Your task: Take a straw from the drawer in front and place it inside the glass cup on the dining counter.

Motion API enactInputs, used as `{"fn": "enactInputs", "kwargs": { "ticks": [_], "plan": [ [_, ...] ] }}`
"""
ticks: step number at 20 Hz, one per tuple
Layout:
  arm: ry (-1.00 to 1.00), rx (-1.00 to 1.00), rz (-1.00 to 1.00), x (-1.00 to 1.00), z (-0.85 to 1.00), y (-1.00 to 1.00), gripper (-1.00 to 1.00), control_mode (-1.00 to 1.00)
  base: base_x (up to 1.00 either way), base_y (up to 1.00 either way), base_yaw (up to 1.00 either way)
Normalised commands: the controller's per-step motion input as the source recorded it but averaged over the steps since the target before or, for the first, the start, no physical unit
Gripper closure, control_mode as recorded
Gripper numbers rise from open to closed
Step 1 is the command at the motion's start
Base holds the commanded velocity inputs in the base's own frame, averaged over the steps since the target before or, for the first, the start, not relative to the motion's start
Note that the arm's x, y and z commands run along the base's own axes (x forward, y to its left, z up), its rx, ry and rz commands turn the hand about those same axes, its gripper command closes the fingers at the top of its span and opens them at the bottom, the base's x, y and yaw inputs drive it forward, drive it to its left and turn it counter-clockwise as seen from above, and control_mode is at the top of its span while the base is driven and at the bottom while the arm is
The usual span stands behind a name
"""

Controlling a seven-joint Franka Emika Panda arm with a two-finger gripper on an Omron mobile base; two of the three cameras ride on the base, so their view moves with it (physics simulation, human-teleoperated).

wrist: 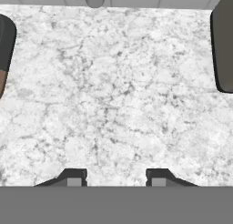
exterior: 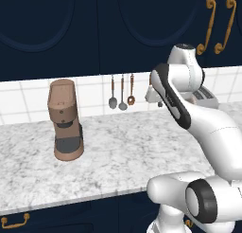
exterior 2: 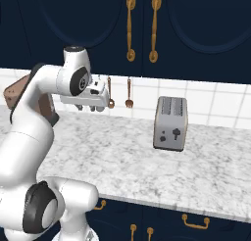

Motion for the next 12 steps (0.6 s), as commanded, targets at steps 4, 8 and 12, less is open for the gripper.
{"fn": "enactInputs", "kwargs": {
  "ticks": [4, 8, 12],
  "plan": [
    [0.00, 0.00, 0.00, -0.38, -0.02, 0.00, -1.00, -1.00, 0.00, 0.00, 0.00],
    [-0.03, 0.00, 0.00, -0.69, -0.21, 0.00, -1.00, -1.00, 0.00, 0.00, 0.00],
    [-0.01, 0.00, 0.00, -0.62, -0.35, 0.00, -1.00, -1.00, 0.00, 0.00, 0.00]
  ]
}}
